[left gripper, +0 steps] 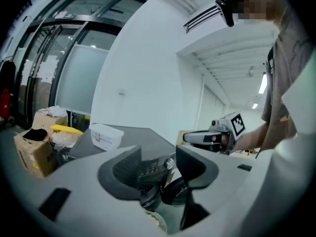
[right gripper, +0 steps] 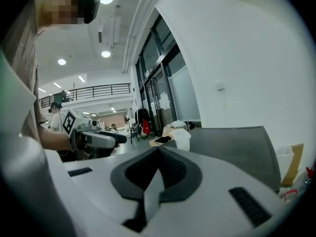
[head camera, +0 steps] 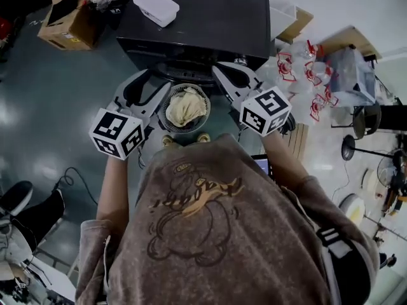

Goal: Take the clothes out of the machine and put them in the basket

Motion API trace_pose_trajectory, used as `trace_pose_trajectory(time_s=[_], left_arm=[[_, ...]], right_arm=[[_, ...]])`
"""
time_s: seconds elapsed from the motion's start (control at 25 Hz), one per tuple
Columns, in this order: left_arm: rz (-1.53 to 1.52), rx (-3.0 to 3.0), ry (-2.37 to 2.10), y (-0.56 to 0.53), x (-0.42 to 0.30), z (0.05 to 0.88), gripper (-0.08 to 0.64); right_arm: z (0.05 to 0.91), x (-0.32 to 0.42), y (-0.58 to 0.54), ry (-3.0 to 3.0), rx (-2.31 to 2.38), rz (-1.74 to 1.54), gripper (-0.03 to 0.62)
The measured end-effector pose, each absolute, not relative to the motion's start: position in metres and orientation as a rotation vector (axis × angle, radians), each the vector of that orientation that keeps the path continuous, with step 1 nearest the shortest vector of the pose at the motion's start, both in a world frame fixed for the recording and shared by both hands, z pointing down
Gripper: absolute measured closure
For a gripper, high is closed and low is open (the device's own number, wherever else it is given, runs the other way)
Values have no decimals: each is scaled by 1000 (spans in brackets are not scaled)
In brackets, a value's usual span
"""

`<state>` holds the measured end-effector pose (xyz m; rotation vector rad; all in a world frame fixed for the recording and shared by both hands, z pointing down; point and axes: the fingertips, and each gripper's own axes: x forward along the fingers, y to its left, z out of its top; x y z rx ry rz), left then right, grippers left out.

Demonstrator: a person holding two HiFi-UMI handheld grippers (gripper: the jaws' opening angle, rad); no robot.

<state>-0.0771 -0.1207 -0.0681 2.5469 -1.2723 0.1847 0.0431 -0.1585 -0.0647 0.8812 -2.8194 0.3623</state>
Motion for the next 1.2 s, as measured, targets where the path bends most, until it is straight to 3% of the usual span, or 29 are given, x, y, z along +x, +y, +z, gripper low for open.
trace_pose_trajectory(time_s=[0.2, 0.28, 1.2], left_arm=[[136, 2580, -1268, -120, -80, -67, 507], [114, 2566, -1275, -122, -80, -63, 547], [64, 2469, -1359, -111, -83, -31, 554]], right_arm=[[-66, 36, -160, -2824, 893, 377, 597], [-65, 37, -158, -2810, 897, 384, 597], [-36, 56, -132, -2743, 957, 358, 597]])
